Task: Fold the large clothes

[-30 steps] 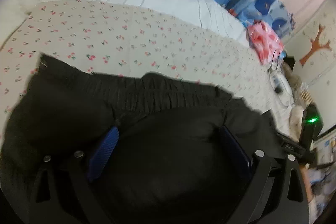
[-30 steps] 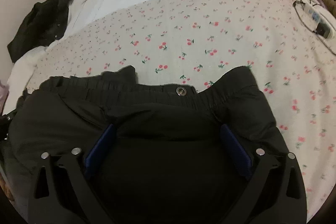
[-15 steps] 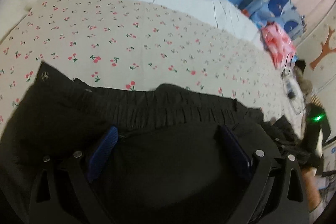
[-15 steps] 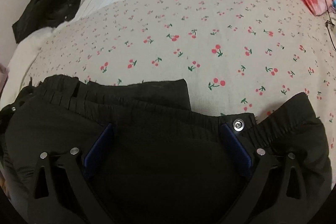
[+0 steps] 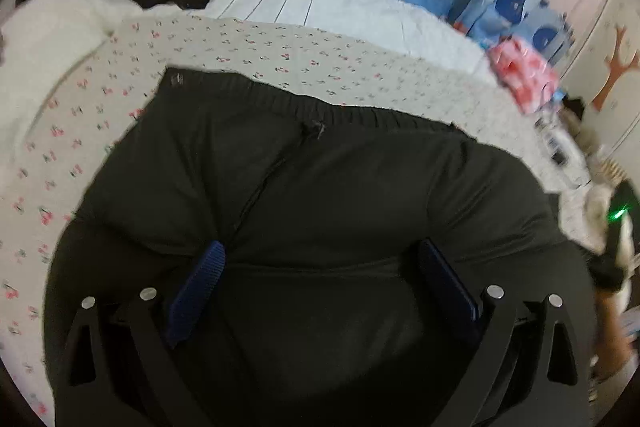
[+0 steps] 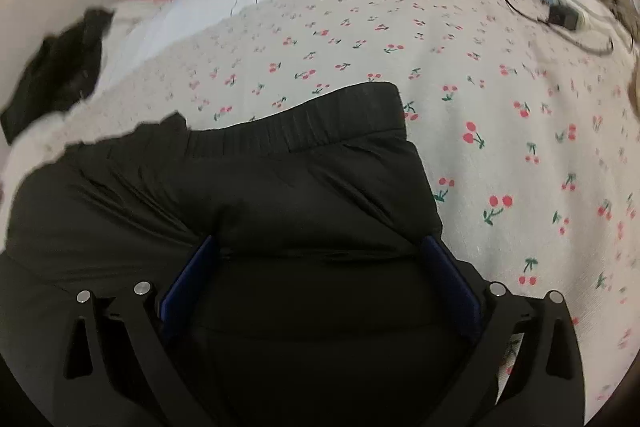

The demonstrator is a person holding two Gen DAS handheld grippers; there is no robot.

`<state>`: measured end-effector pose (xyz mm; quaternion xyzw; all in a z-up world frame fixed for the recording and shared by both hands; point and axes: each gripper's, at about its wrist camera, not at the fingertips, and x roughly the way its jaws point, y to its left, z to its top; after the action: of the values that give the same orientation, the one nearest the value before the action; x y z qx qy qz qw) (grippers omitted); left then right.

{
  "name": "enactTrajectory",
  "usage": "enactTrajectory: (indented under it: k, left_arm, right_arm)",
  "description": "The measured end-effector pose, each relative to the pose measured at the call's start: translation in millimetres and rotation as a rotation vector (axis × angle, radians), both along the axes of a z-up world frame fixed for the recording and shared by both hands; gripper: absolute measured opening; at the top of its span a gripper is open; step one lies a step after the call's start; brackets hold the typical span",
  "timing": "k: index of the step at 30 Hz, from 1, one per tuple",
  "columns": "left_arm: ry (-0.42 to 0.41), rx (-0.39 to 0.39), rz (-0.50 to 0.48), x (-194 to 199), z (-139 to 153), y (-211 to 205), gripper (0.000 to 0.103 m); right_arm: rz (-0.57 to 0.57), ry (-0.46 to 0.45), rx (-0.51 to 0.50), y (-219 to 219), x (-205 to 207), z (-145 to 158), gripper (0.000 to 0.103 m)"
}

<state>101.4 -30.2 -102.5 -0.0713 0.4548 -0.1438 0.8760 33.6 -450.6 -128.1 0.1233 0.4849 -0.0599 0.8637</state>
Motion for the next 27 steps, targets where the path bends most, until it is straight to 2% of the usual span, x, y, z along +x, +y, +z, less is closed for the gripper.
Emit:
enactTrajectory:
  k: [1,4,7,8,10,11,13,15,16,19,21,23,27]
  left_arm:
    - [-0.002,0.016,0.008,-5.9,5.7,0.1,0.093]
    - [-0.065,0.038,-0.001,-36.1,27.3,4.2,0.093]
    - [-0.137,0.090,-0.036,-73.1,46.3,4.6,0.093]
    - [-0.149,0.103,-0.044,-82.5,49.3,4.5,0.093]
    - [-0.163,0.136,-0.053,-95.5,50.1,1.0,0.093]
    - [-0.161,0.145,-0.056,-101.9,50.3,-0.6,0.093]
    - [-0.159,0.143,-0.055,-113.4,55.5,-3.7,0.093]
    - [-0.200,0.146,-0.066,-135.7,69.5,-6.1,0.093]
    - [-0.225,0.160,-0.076,-146.3,75.7,-5.5,0.093]
    - [-0.296,0.205,-0.102,-175.7,93.7,-10.9,0.093]
    - [-0.329,0.224,-0.111,-190.2,101.6,-12.1,0.093]
    - [-0.347,0.228,-0.119,-200.6,106.0,-13.4,0.093]
    - [-0.325,0.199,-0.117,-209.9,100.3,-11.5,0.093]
  right_arm:
    - [-0.007,-0.006,0.010,1.8,-6.2,10.3,0.096]
    - [0.000,-0.163,0.083,11.4,-61.1,54.7,0.096]
    - [0.043,-0.217,0.056,25.7,-116.9,69.8,0.096]
    - [0.056,-0.193,0.037,30.2,-126.2,61.7,0.096]
    - [0.106,-0.056,-0.006,37.1,-133.9,20.5,0.096]
    - [0.123,-0.089,0.018,35.2,-141.9,7.4,0.096]
    - [0.090,-0.064,0.043,27.9,-145.9,11.3,0.096]
    - [0.052,-0.070,0.090,23.6,-151.9,28.0,0.096]
    - [0.067,-0.115,0.105,26.6,-161.0,44.2,0.096]
    - [0.146,-0.182,0.050,46.9,-184.3,74.9,0.096]
    - [0.184,-0.201,0.038,56.9,-201.1,86.1,0.096]
    - [0.199,-0.190,0.014,64.4,-215.1,84.1,0.096]
    - [0.181,-0.049,0.016,73.4,-224.4,44.3,0.096]
